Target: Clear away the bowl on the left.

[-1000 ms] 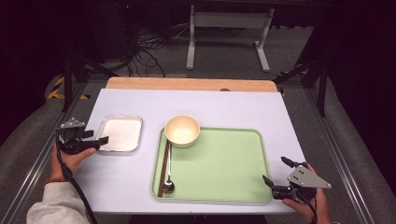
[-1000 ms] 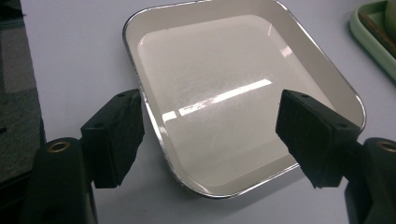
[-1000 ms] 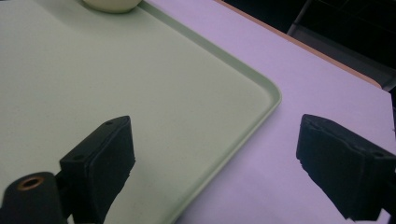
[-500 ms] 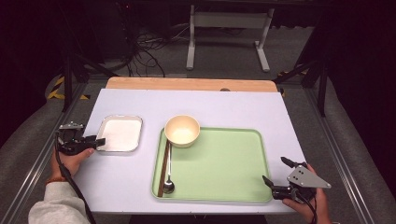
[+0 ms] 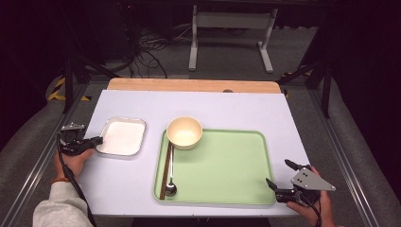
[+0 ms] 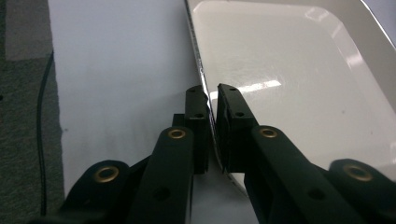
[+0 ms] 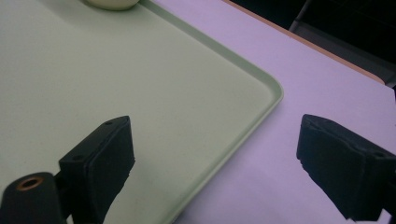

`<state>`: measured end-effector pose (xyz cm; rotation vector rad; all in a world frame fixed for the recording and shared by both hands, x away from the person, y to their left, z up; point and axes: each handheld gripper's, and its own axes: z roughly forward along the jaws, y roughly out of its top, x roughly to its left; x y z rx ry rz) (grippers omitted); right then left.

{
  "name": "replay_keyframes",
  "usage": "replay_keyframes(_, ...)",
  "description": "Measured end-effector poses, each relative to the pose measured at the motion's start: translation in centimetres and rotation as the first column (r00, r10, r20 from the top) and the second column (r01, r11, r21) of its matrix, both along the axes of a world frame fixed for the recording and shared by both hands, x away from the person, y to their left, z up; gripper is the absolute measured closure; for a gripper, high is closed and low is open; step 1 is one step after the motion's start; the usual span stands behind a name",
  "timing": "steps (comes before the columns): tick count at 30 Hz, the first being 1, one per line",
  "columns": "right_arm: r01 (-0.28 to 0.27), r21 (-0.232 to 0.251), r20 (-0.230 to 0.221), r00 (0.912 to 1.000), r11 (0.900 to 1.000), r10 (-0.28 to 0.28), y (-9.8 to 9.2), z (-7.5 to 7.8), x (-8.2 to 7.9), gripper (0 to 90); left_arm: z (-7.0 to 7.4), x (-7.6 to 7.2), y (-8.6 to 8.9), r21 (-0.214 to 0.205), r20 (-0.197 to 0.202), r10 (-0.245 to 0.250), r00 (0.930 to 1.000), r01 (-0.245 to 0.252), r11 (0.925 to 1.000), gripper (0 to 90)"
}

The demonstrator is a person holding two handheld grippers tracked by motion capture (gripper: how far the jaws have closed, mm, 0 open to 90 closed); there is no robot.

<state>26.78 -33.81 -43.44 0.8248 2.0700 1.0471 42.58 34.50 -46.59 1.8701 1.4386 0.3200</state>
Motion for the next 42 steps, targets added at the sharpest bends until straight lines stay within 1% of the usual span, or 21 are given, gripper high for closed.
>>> replay_keyframes(3,-0.003,0.003,-0.003,1.0,1.0,0.003,0.0,0.0,0.0,11.4,0.0,0.0,-0.2,-0.019,0.007,0.011,0.9999,-0.011,0.9998,86.1)
replay_keyframes(4,-0.007,0.004,-0.003,1.0,1.0,0.007,0.0,0.0,0.0,11.4,0.1,0.0,0.0,-0.052,0.016,0.016,0.9998,-0.015,0.9986,86.6)
replay_keyframes(5,-0.019,0.001,-0.004,0.9998,0.9998,0.019,0.1,0.0,-0.1,11.4,0.1,0.0,0.0,-0.052,0.016,0.016,0.9998,-0.015,0.9986,87.6)
replay_keyframes(6,-0.023,-0.002,-0.005,0.9997,0.9997,0.023,0.1,0.0,-0.2,11.4,0.4,-0.2,0.0,-0.078,0.04,0.021,0.999,-0.018,0.9968,88.1)
replay_keyframes(7,-0.028,-0.005,-0.006,0.9996,0.9996,0.028,0.2,0.0,-0.2,11.4,0.6,-0.3,-0.1,-0.08,0.056,0.029,0.998,-0.024,0.9965,88.5)
replay_keyframes(10,-0.03,-0.006,-0.009,0.9995,0.9995,0.03,0.3,0.0,-0.2,11.4,0.8,-0.4,-0.3,-0.072,0.071,0.038,0.9968,-0.033,0.9969,88.6)
replay_keyframes(13,-0.027,-0.001,-0.007,0.9996,0.9996,0.027,0.2,0.0,0.0,11.4,1.2,-0.7,-0.5,-0.088,0.093,0.048,0.9945,-0.04,0.9953,88.7)
replay_keyframes(15,-0.024,0.0,0.0,0.9997,0.9997,0.024,0.3,0.0,0.0,11.3,1.5,-0.8,-0.6,-0.07,0.105,0.041,0.9936,-0.034,0.997,88.7)
replay_keyframes(16,-0.025,0.002,0.0,0.9997,0.9997,0.025,0.3,0.1,0.1,11.2,1.6,-0.8,-0.6,-0.074,0.111,0.039,0.9931,-0.031,0.9968,88.8)
replay_keyframes(17,-0.021,0.003,0.002,0.9998,0.9998,0.021,0.3,0.1,0.1,11.2,1.8,-0.9,-0.7,-0.079,0.132,0.046,0.9902,-0.035,0.9963,88.7)
replay_keyframes(19,-0.018,0.004,0.0,0.9998,0.9998,0.018,0.2,0.1,0.3,11.2,2.0,-0.9,-0.7,-0.081,0.139,0.041,0.9894,-0.03,0.9963,88.8)
replay_keyframes(20,-0.013,0.003,-0.001,0.9999,0.9999,0.013,0.2,0.0,0.3,11.2,2.0,-0.9,-0.7,-0.097,0.148,0.026,0.9887,-0.012,0.9952,88.7)
replay_keyframes(25,-0.01,0.002,-0.007,0.9999,1.0,0.01,0.3,-0.1,0.6,11.2,2.6,-1.0,-0.7,-0.13,0.185,0.038,0.982,-0.014,0.9915,88.8)
replay_keyframes(27,-0.01,0.0,-0.009,0.9999,1.0,0.01,0.3,-0.1,0.7,11.2,2.7,-1.0,-0.7,-0.143,0.187,0.035,0.9817,-0.008,0.9897,88.8)
replay_keyframes(30,-0.01,0.002,-0.009,0.9999,0.9999,0.01,0.3,-0.1,0.8,11.2,3.1,-1.2,-0.7,-0.164,0.207,0.042,0.9774,-0.008,0.9865,88.7)
replay_keyframes(31,-0.01,0.001,-0.009,0.9999,1.0,0.01,0.3,-0.1,0.8,11.2,3.4,-1.4,-0.6,-0.179,0.225,0.047,0.9732,-0.006,0.9838,88.7)
replay_keyframes(32,-0.01,0.001,-0.009,0.9999,1.0,0.01,0.3,-0.1,0.8,11.2,3.4,-1.4,-0.6,-0.179,0.225,0.047,0.9732,-0.006,0.9838,88.8)
replay_keyframes(35,-0.011,0.003,-0.012,0.9999,0.9999,0.011,0.3,-0.1,0.9,11.2,3.9,-1.6,-0.8,-0.189,0.25,0.045,0.9671,0.003,0.982,88.8)
replay_keyframes(36,-0.011,0.003,-0.012,0.9999,0.9999,0.011,0.3,-0.1,0.9,11.2,4.0,-1.7,-0.9,-0.191,0.256,0.032,0.966,0.018,0.9814,88.8)
replay_keyframes(41,-0.011,0.002,-0.013,0.9999,0.9999,0.011,0.4,-0.2,0.9,11.2,5.2,-2.1,-1.7,-0.215,0.305,0.02,0.952,0.049,0.9754,88.8)
replay_keyframes(42,-0.012,0.0,-0.013,0.9998,0.9999,0.012,0.5,-0.2,0.9,11.2,5.4,-2.1,-1.8,-0.208,0.31,0.011,0.9507,0.057,0.9764,88.8)
